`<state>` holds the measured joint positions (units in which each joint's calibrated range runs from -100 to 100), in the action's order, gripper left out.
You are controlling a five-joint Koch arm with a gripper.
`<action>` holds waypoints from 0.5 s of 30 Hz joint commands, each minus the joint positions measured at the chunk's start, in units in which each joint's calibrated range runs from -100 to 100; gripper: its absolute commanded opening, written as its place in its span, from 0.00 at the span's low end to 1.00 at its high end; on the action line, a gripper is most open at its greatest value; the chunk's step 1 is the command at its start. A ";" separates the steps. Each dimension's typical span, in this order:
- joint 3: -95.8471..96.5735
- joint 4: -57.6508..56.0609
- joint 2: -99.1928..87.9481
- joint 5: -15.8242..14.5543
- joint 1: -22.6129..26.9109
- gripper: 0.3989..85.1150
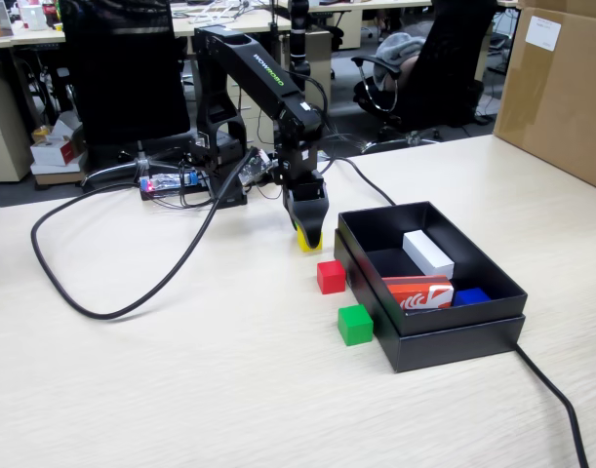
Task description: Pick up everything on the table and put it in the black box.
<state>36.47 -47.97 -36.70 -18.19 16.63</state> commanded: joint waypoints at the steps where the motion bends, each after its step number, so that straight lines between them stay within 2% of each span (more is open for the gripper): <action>1: -4.74 0.93 1.07 -0.05 0.34 0.53; 10: -7.27 0.93 4.86 0.29 0.34 0.45; 13: -7.27 0.93 5.43 0.54 0.24 0.33; 15: -6.91 0.93 5.43 0.54 0.20 0.33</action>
<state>32.09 -47.43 -31.13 -17.95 16.68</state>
